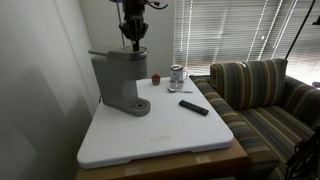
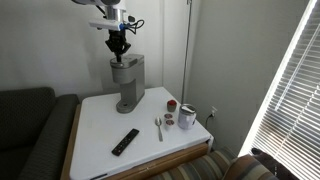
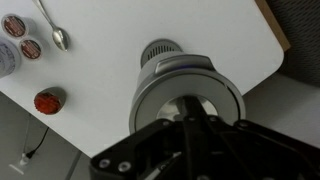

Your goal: Push the button to open the chamber of the coffee machine

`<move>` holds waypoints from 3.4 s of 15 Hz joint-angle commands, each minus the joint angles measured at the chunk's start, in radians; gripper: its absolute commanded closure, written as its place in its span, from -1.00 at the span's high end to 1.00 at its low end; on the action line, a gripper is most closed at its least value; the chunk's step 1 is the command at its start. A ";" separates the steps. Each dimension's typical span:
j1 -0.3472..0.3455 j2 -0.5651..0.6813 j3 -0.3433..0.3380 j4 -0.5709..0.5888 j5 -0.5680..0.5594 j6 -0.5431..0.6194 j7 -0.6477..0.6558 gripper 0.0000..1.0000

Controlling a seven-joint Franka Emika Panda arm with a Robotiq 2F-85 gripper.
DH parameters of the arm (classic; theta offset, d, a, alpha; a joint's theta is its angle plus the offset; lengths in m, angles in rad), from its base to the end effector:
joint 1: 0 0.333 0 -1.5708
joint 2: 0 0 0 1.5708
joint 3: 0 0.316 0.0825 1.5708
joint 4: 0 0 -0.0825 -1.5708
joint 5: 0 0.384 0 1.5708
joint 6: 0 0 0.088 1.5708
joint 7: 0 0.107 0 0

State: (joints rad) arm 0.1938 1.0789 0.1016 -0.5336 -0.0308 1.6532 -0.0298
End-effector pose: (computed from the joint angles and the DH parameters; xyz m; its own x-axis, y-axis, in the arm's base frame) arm 0.7752 0.1843 0.3739 0.9627 0.2668 0.0446 0.2691 -0.9614 -0.0574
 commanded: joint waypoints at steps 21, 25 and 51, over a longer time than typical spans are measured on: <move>-0.007 0.044 0.003 0.055 0.011 -0.358 -0.017 -1.00; -0.007 0.045 0.003 0.063 0.012 -0.342 -0.012 -1.00; 0.018 -0.064 -0.019 0.132 -0.034 -0.355 0.067 -1.00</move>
State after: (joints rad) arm 0.2072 1.0327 0.0969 -0.3840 -0.0474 1.2925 0.0324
